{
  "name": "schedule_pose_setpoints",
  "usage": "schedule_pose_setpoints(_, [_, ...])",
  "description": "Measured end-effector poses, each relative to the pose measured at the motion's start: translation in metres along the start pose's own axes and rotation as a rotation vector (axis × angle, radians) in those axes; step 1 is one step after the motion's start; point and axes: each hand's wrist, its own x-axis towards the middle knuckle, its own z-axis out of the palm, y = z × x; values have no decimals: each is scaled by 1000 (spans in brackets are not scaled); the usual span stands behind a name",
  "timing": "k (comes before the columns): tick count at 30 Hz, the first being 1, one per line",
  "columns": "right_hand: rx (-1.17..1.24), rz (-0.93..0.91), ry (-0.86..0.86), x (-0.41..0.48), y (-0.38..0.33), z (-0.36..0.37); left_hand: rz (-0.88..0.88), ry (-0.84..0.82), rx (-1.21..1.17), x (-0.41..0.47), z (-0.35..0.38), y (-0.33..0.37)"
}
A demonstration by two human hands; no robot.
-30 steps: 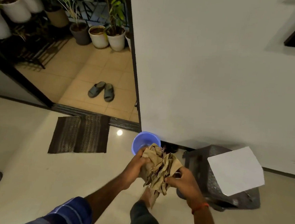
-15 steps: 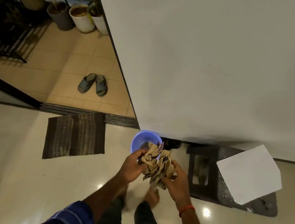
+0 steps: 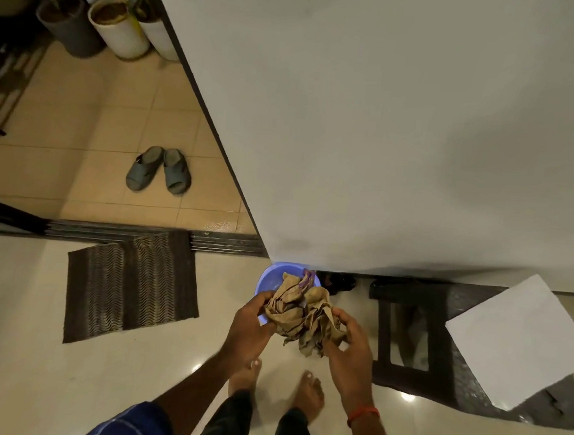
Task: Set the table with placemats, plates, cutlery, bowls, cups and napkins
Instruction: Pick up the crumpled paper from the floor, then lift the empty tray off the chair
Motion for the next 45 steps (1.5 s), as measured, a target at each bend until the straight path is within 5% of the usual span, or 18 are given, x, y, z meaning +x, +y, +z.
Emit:
schedule_pose_setpoints(15, [82, 124, 72, 70, 65, 72, -81, -90, 47, 112, -17, -61])
schedule_pose_setpoints(25, [47, 307, 77, -19, 50, 58, 142, -168, 149, 49, -45, -14])
schedule_pose_setpoints(45, [-352, -58, 131, -157, -80, 10, 381, -243, 314, -61, -100, 58])
